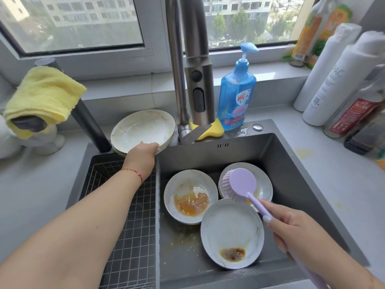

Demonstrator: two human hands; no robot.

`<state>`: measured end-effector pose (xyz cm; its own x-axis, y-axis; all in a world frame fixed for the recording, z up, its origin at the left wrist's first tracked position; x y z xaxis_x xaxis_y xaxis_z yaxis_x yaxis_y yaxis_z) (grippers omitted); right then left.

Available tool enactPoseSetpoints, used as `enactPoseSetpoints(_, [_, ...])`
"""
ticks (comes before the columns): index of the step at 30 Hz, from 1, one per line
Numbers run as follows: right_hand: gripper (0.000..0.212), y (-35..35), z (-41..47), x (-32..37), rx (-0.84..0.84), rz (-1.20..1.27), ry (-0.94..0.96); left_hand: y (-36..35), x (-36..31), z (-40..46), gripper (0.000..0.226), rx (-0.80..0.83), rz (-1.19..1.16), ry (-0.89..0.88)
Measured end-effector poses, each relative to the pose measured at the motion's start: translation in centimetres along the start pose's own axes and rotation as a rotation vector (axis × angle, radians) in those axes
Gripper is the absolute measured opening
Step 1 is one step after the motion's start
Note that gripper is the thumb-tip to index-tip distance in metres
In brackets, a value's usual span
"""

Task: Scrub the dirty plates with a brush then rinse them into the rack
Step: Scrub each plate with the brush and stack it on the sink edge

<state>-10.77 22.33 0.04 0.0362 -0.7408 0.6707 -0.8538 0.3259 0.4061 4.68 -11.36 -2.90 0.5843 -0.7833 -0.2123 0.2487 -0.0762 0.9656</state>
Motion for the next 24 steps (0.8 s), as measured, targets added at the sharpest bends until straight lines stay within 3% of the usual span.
enactPoseSetpoints(3, [0.043,0.4,0.1,-0.1,-0.001,-0.001,0.016,1.1,-1.6,-0.1,0.036,-0.171,-0.019,-0.080])
enactPoseSetpoints(6, [0.045,1.0,0.2,-0.4,-0.012,0.004,0.021,2.4,-6.4,-2.0,0.039,-0.473,-0.044,-0.299])
enactPoseSetpoints(7, [0.045,1.3,0.3,-0.5,-0.017,-0.002,0.022,1.8,-8.1,-2.7,0.037,-0.494,-0.043,-0.367])
enactPoseSetpoints(8, [0.045,1.4,0.4,-0.6,-0.020,-0.009,0.026,0.5,-9.6,-3.2,0.037,-0.446,-0.061,-0.406])
enactPoseSetpoints(10, [0.045,1.9,0.5,-0.9,-0.030,-0.006,0.027,-3.7,-11.7,-3.6,0.041,-0.178,-0.185,-0.335])
enactPoseSetpoints(12, [0.044,2.2,0.5,-1.1,-0.033,0.000,0.028,-9.0,-12.5,-4.9,0.045,0.161,-0.342,-0.122])
enactPoseSetpoints(15, [0.043,2.6,0.7,-1.7,-0.031,-0.009,0.022,-15.0,-13.3,-7.5,0.048,0.424,-0.574,0.173])
enactPoseSetpoints(18, [0.046,3.0,0.8,-2.7,-0.034,-0.019,0.001,-18.9,-13.6,-9.5,0.053,0.550,-0.726,0.331])
enactPoseSetpoints(21, [0.046,3.7,0.9,-3.8,-0.049,-0.019,-0.020,-21.4,-13.7,-10.3,0.054,0.600,-0.803,0.381])
enactPoseSetpoints(24, [0.045,4.5,1.0,-5.0,-0.072,-0.028,-0.049,-22.7,-13.3,-10.1,0.039,0.570,-0.800,0.426])
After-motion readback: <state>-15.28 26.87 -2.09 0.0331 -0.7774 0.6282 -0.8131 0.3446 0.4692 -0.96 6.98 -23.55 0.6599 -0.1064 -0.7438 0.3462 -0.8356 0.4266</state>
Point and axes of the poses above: each hand's wrist, its own z-axis towards the middle knuckle, its own y-axis out of the back of the hand, x = y × z, the point moved 9 cm from there along z, towards the middle knuckle, and after that the axes turned 14 degrees about -y, right-handed, at the moved point
